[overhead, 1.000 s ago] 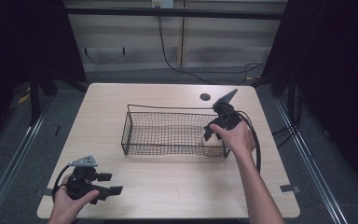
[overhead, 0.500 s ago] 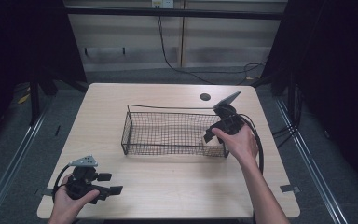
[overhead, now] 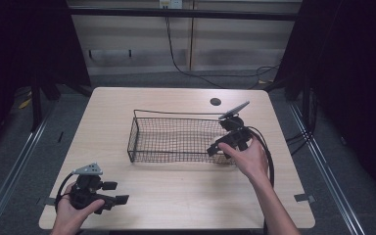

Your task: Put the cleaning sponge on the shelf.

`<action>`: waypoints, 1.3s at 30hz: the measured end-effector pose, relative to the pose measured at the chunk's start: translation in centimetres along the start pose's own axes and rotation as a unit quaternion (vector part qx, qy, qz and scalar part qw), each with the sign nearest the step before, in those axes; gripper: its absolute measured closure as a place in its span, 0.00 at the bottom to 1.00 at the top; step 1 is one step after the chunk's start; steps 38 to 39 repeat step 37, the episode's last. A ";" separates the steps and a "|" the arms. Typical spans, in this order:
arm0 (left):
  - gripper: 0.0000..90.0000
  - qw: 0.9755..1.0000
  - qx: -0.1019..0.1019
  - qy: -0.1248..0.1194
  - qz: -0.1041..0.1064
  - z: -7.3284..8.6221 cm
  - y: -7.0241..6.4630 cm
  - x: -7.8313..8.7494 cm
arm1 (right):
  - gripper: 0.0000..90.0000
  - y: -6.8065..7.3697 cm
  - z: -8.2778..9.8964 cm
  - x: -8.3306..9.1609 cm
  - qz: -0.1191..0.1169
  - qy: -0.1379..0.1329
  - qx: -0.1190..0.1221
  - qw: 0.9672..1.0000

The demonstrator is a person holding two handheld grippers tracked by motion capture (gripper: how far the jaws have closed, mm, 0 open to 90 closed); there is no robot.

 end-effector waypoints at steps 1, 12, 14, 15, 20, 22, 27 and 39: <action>0.26 1.000 0.000 0.001 0.001 0.0 0.0 0.0 | 0.22 0.2 0.1 0.0 0.001 0.001 0.000 1.000; 0.26 1.000 0.001 0.000 0.001 0.0 0.0 0.0 | 0.23 2.0 1.8 -0.2 -0.026 0.004 0.034 0.999; 0.26 1.000 -0.001 0.000 -0.001 0.0 0.0 0.0 | 0.24 2.5 2.1 -0.4 -0.026 0.002 0.040 0.999; 0.26 1.000 -0.001 0.000 -0.001 0.0 0.0 0.0 | 0.24 2.6 2.3 -0.5 -0.034 0.001 0.039 0.999; 0.26 1.000 0.000 -0.001 0.000 0.0 0.0 0.1 | 0.25 3.2 3.2 -1.8 -0.039 0.009 0.050 0.998; 0.26 1.000 0.002 -0.002 -0.001 0.0 0.0 0.0 | 0.26 3.3 3.6 -2.3 -0.046 0.011 0.053 0.997; 0.26 1.000 0.002 -0.001 -0.003 0.0 0.1 0.0 | 0.28 3.1 5.1 -3.2 -0.055 -0.003 0.060 0.997; 0.26 1.000 0.000 0.001 -0.003 0.0 0.1 -0.1 | 0.29 2.6 7.3 -6.3 -0.009 -0.030 0.093 0.995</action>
Point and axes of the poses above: each handheld gripper's, and its own axes: x roughly backward along the jaws, z roughly out of its underside, y roughly to its left, the point moved 1 cm from there along -x, roughly forward along the jaws, and after that the axes turned 7 degrees about -z, right-handed, at the moved point
